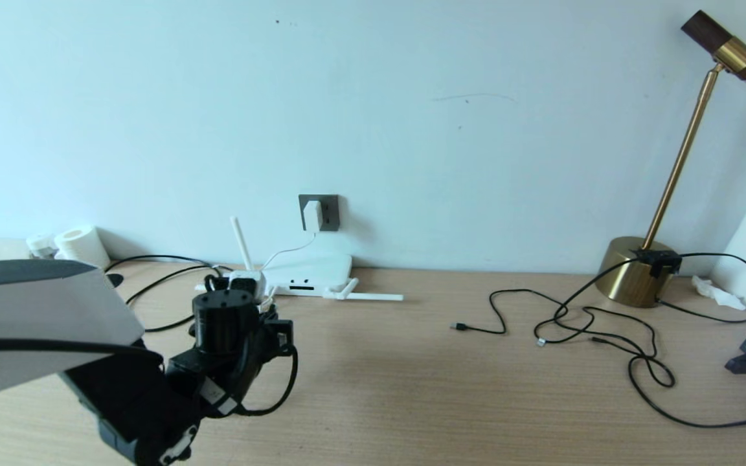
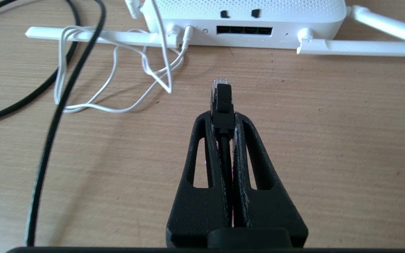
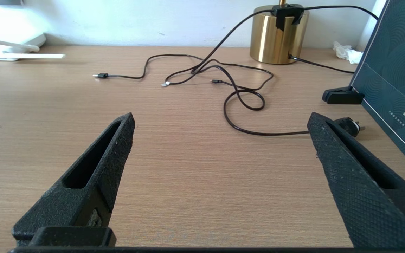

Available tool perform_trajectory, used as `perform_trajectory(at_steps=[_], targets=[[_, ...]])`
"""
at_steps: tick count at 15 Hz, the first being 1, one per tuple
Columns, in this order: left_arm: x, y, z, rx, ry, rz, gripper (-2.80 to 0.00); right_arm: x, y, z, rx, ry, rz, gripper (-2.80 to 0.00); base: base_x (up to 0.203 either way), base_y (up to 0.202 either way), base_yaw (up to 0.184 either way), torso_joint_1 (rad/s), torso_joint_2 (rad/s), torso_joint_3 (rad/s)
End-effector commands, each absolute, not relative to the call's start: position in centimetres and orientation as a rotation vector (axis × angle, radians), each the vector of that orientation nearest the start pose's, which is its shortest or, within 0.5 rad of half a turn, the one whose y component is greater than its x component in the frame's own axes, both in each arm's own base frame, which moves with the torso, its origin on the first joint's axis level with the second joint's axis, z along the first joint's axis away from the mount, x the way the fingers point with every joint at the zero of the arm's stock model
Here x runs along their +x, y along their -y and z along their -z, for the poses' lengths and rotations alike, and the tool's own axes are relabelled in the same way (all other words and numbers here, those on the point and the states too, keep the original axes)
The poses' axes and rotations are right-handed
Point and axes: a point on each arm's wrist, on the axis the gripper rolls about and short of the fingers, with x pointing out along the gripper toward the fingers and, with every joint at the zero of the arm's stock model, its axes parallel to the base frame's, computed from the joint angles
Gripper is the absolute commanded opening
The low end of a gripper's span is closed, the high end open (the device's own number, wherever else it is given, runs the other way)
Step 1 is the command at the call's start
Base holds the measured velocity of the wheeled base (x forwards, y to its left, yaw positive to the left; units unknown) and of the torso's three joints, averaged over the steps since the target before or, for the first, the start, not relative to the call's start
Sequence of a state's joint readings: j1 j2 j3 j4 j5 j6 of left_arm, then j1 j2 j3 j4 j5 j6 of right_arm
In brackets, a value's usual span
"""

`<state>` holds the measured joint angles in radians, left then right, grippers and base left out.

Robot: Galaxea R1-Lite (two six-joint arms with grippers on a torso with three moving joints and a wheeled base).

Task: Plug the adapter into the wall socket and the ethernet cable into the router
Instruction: Align cable and router interface

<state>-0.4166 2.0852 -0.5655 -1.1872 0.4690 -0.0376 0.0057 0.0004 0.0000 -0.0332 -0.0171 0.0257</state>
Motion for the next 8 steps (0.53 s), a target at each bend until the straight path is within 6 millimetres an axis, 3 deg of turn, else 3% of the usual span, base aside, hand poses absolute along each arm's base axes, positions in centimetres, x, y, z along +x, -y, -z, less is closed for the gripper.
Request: perform_trajectory(at_steps=[1, 8], targets=[[31.2, 12.9, -4.9, 0.077, -0.301, -0.048, -2.80, -2.2, 0.1, -7.6, 0.026, 0.023, 0.010, 0.00, 0.000, 0.000, 0.000, 0.000, 0.00, 0.000], [32.7, 13.6, -2.7, 0.066, -0.326, -0.035, -2.80, -2.2, 0.0, -7.6, 0.026, 0.023, 0.012, 0.00, 0.000, 0.000, 0.000, 0.000, 0.00, 0.000]])
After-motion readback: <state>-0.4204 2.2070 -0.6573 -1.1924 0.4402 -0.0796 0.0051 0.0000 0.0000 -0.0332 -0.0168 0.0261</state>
